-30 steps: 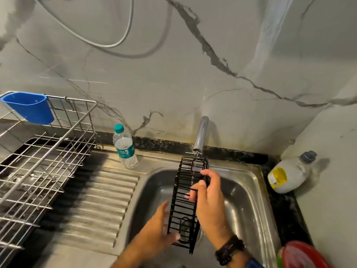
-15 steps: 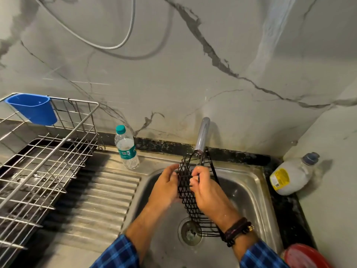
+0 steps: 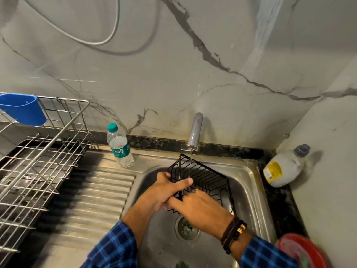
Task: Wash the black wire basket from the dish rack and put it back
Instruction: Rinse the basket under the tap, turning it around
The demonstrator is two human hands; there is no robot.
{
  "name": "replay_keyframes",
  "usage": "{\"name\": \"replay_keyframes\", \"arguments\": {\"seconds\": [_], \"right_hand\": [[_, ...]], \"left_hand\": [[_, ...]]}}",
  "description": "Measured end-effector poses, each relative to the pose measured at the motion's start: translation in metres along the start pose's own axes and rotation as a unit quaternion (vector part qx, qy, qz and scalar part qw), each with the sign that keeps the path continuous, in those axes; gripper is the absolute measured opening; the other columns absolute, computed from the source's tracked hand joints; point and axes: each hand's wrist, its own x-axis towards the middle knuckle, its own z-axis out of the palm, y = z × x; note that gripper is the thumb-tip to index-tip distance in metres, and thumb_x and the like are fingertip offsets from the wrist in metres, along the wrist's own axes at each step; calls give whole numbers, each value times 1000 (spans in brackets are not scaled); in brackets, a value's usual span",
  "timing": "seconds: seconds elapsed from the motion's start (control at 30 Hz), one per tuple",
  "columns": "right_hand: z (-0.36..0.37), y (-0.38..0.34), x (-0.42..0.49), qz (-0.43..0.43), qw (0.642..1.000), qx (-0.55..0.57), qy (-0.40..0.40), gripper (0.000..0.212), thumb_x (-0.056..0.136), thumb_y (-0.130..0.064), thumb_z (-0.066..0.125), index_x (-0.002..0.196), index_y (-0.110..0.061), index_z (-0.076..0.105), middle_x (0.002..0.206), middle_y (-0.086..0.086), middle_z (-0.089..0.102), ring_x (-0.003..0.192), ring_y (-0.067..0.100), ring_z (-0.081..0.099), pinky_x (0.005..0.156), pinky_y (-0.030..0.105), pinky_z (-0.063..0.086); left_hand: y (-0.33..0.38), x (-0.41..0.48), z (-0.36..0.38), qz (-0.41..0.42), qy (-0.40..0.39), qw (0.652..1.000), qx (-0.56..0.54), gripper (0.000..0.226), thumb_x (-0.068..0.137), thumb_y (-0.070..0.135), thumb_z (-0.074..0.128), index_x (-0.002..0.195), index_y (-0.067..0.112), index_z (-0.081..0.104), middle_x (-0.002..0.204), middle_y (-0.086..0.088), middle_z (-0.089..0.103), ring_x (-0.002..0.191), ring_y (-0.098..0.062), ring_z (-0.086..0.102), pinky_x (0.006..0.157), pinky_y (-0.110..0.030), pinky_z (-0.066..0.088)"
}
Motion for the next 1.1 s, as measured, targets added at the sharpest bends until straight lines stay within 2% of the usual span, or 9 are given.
{"name": "replay_keyframes", "arguments": {"seconds": [0.07, 0.13, 0.27, 0.33, 0.53, 0.73, 0.93, 1.03, 1.1], "right_hand": [[10, -2, -8, 17, 999, 27, 14, 48, 91, -6, 56, 133, -25, 40, 96, 7, 65, 80, 23, 65, 63, 37, 54], [12, -4, -17, 45, 997, 55, 14, 48, 94, -10, 56, 133, -29, 36, 106, 6, 63, 91, 24, 64, 71, 38, 56], [4, -6, -31, 110, 963, 245, 36, 21, 101, -27, 48, 120, -33, 54, 113, -9, 58, 100, 4, 57, 84, 26, 50], [4, -1, -34, 138, 944, 295, 55, 16, 99, -25, 50, 108, -35, 60, 106, -15, 60, 98, -1, 58, 85, 25, 52], [-7, 10, -29, 169, 949, 256, 77, 21, 103, -14, 44, 107, -30, 56, 102, -11, 58, 95, 3, 55, 81, 23, 50], [-16, 23, -15, 173, 952, 242, 78, 28, 97, -1, 45, 100, -27, 54, 99, -10, 57, 92, 3, 53, 80, 24, 50], [-13, 26, -11, 156, 947, 272, 72, 26, 100, -5, 46, 101, -28, 57, 102, -12, 59, 97, 3, 57, 84, 25, 52], [-15, 27, -16, 197, 910, 338, 137, 25, 95, -2, 48, 93, -25, 59, 96, -11, 64, 93, 6, 63, 79, 28, 54], [-18, 31, -19, 266, 844, 395, 247, 27, 94, 2, 48, 90, -23, 58, 97, -9, 68, 93, 3, 67, 79, 25, 58]], "left_hand": [[2, -1, 4, 30, 6, 999, 36, 93, 62, 50, 91, 128, 22, 30, 106, -3, 60, 86, -20, 70, 75, -46, 63], [4, -2, 8, 49, 12, 994, 92, 99, 52, 56, 91, 125, 26, 31, 114, -3, 58, 89, -21, 70, 74, -45, 64], [7, -1, 16, 85, 42, 971, 219, 88, 54, 64, 83, 116, 30, 31, 116, -1, 53, 99, -18, 62, 84, -36, 57], [12, 1, 17, 101, 55, 964, 241, 82, 61, 60, 83, 117, 28, 32, 118, -1, 52, 103, -17, 57, 87, -34, 54], [27, 7, 19, 84, 50, 977, 190, 81, 63, 56, 83, 121, 24, 36, 109, -1, 60, 99, -14, 60, 88, -35, 54], [39, 9, 15, 73, 44, 986, 141, 73, 75, 49, 81, 125, 20, 36, 94, 4, 57, 82, -2, 48, 61, -21, 36], [38, 10, 11, 89, 83, 981, 151, 71, 74, 49, 81, 123, 20, 37, 95, 6, 56, 85, -5, 52, 65, -24, 40], [37, 10, 9, 98, 96, 978, 158, 72, 73, 50, 80, 122, 22, 36, 96, 8, 54, 92, -11, 54, 79, -30, 44], [38, 9, 9, 105, 93, 977, 161, 72, 72, 50, 80, 119, 23, 34, 95, 10, 53, 88, -8, 52, 77, -28, 43]]}}
